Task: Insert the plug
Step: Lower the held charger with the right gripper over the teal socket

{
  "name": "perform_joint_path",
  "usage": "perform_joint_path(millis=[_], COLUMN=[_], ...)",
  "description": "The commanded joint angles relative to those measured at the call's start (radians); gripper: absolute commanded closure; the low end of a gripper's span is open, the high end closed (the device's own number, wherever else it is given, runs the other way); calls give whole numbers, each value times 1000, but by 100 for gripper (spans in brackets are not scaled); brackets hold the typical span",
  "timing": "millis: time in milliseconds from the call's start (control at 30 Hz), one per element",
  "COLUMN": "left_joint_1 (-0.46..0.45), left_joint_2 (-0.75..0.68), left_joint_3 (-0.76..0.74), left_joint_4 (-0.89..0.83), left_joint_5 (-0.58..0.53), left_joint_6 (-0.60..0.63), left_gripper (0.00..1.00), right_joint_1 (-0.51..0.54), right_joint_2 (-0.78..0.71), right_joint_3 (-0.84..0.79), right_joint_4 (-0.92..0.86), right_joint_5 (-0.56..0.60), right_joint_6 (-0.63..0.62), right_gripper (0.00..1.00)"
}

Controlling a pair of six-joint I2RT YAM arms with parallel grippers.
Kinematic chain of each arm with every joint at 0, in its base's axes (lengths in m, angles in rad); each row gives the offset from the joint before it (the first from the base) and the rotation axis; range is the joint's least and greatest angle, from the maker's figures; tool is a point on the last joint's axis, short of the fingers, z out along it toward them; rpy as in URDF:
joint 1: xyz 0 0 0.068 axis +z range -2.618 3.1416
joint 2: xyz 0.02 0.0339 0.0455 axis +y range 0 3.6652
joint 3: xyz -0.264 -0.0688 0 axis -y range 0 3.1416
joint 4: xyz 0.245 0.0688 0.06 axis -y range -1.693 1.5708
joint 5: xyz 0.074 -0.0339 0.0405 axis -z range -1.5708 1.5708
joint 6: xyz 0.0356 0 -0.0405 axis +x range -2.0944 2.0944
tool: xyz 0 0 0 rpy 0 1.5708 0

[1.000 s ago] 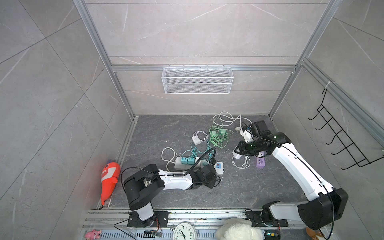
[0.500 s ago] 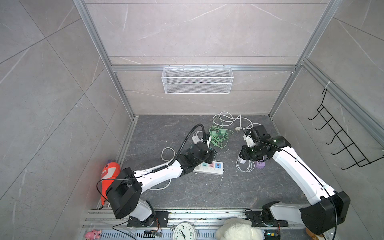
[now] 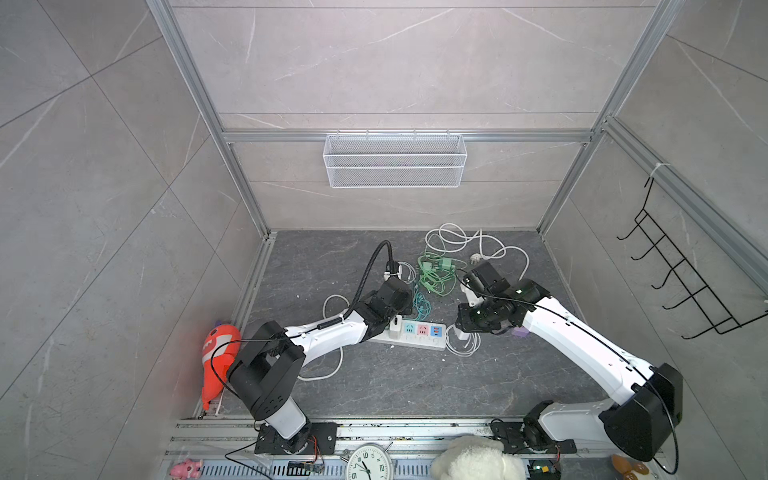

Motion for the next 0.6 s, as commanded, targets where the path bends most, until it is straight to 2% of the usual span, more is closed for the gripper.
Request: perform_joint_path(millis=[0, 300, 567], left_joint_1=[13, 54, 92], left_joint_2=[10, -5, -2], left_joint_3=[6, -25, -38], left_joint_4=[35, 43, 53], left_joint_5=[-53, -49, 29], left_joint_6=[-53, -103, -123], left_gripper=[92, 92, 79], right_joint_1=[48, 202, 272], right_joint_2=[51, 205, 282], right_joint_3=[5, 37, 82], right_joint_4=[67, 159, 175], right_joint_5=[61, 134, 170], right_joint_6=[112, 264, 335], right_gripper=[97, 98, 98])
